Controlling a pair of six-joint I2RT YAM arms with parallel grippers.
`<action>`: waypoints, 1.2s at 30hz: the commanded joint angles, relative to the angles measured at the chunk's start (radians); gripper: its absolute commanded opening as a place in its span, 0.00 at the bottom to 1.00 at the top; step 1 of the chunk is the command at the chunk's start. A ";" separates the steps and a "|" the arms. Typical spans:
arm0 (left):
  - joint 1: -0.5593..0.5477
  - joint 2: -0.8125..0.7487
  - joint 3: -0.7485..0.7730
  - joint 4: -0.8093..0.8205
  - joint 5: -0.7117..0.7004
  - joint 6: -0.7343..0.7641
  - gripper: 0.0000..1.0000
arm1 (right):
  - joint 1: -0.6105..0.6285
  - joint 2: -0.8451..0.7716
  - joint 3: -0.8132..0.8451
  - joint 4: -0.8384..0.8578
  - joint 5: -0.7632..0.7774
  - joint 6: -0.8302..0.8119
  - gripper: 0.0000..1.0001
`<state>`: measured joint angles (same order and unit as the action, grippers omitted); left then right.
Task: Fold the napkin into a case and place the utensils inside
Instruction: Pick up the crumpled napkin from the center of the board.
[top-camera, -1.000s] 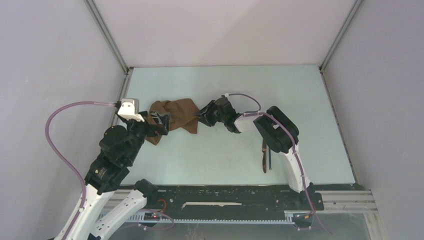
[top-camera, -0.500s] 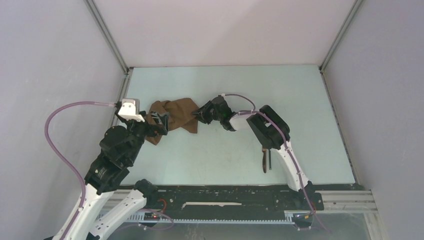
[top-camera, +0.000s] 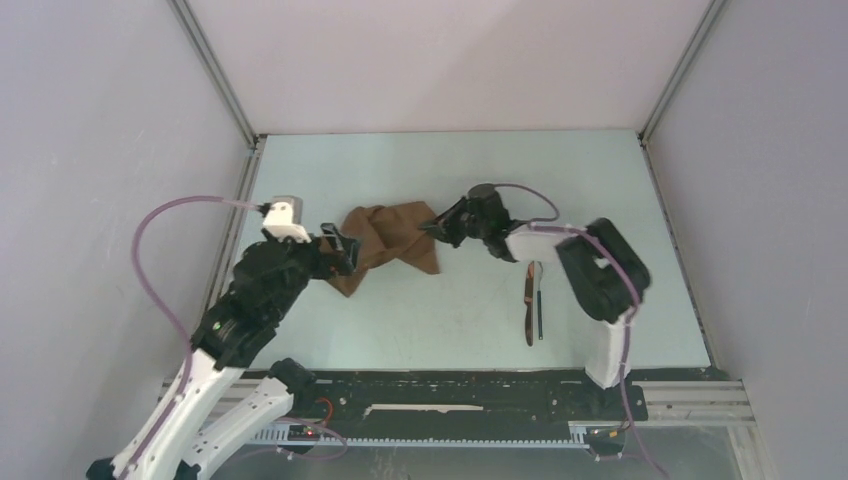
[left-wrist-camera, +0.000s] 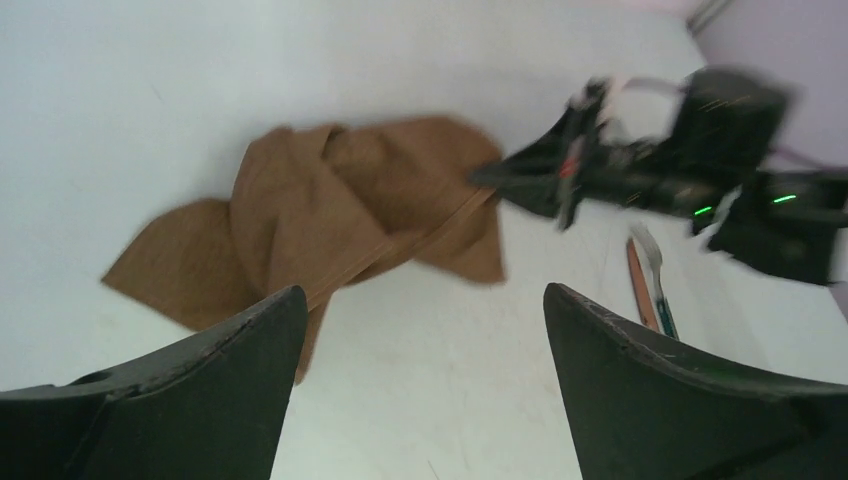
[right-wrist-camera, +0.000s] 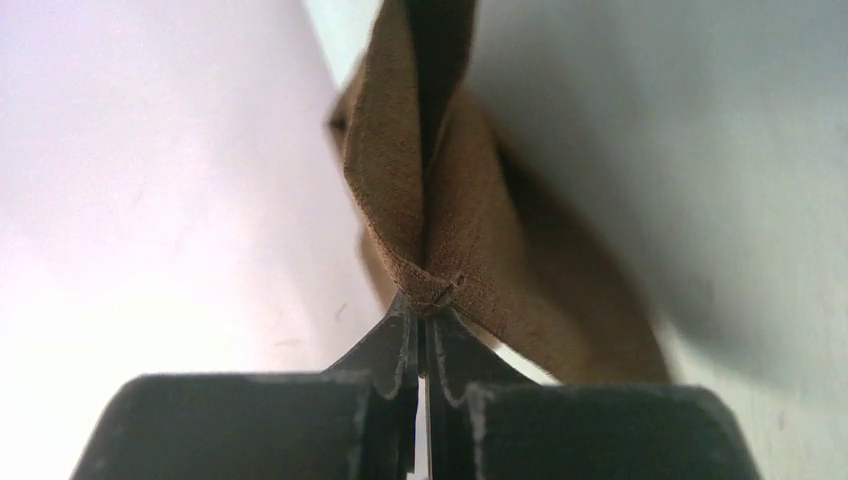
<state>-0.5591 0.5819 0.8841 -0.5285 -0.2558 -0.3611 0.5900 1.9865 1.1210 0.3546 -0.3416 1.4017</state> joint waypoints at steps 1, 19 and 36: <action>-0.005 0.156 -0.069 -0.019 0.116 -0.226 0.93 | -0.036 -0.209 -0.161 -0.034 -0.011 -0.055 0.00; -0.344 0.822 0.106 -0.086 -0.290 0.026 0.89 | -0.105 -0.495 -0.467 -0.050 -0.078 -0.187 0.00; -0.335 0.806 0.247 -0.212 -0.588 -0.033 0.09 | -0.105 -0.638 -0.490 -0.404 -0.001 -0.492 0.00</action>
<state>-0.9150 1.5757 1.1019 -0.6987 -0.7074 -0.3229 0.4637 1.3991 0.6327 0.1452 -0.3836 1.1080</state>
